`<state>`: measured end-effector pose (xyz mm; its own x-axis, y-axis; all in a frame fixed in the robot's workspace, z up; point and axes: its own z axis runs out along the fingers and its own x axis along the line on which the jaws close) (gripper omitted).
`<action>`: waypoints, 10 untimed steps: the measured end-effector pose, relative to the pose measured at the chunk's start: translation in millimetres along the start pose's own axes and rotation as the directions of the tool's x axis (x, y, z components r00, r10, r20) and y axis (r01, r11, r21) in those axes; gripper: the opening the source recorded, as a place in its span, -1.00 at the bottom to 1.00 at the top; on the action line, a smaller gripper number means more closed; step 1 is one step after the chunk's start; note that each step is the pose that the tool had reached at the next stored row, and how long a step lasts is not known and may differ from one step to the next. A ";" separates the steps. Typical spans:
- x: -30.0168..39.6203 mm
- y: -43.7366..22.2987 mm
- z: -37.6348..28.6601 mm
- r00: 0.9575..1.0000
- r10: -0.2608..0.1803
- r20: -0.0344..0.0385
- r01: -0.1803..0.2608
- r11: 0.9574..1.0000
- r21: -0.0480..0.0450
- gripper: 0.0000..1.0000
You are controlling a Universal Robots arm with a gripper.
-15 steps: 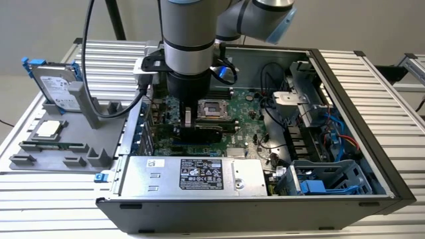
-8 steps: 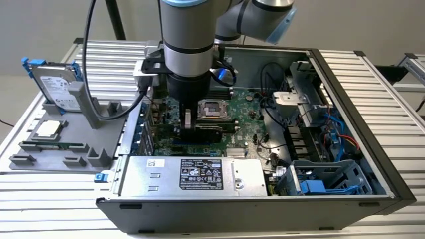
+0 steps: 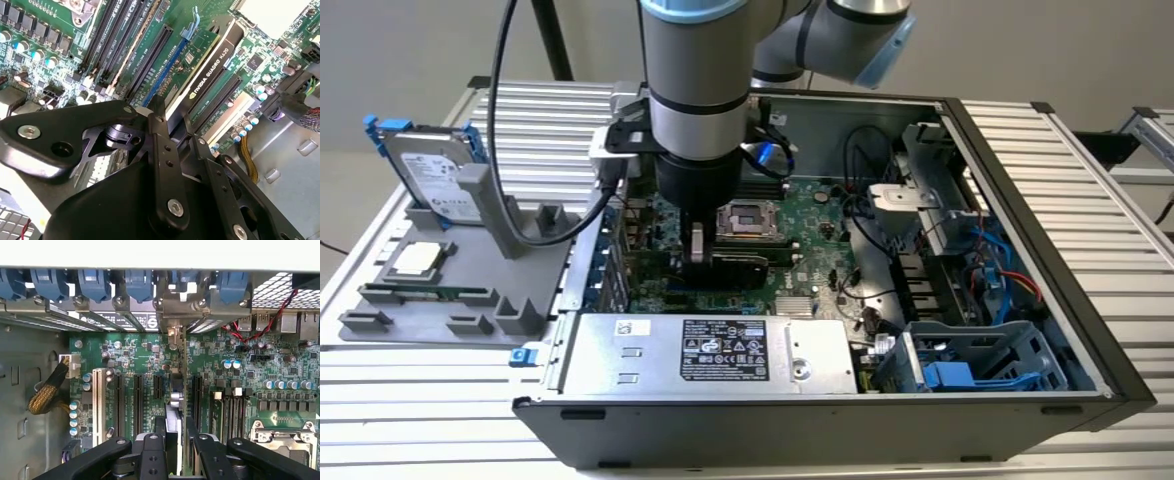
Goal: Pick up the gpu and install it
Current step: 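Insert the gpu into the slot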
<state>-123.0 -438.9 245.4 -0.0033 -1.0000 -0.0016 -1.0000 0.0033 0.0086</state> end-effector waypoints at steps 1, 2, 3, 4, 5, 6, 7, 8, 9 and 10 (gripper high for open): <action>0.0 0.1 0.0 1.000 0.000 0.000 0.000 1.000 0.000 -1.00; 0.0 0.3 0.1 1.000 0.000 0.000 0.000 1.000 0.000 -1.00; 0.0 0.9 0.1 1.000 0.000 0.000 0.000 1.000 0.000 -1.00; -0.1 1.5 0.2 1.000 0.000 0.000 0.000 1.000 0.000 -1.00; -0.1 1.9 0.2 1.000 0.000 0.000 0.000 1.000 0.000 -1.00; 0.0 2.3 0.1 1.000 0.000 0.000 0.000 1.000 0.000 -1.00; 0.0 2.5 0.1 1.000 0.000 0.000 0.000 1.000 0.000 -1.00; 0.0 2.6 0.0 1.000 0.000 0.000 0.000 1.000 0.000 -1.00; 0.0 2.7 0.3 1.000 0.000 0.000 0.000 1.000 0.000 -1.00; 0.1 2.7 0.8 1.000 0.000 0.000 0.000 1.000 0.000 -1.00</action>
<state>-125.7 -439.0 244.6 -0.0033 -1.0000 -0.0013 -1.0000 0.0033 0.0091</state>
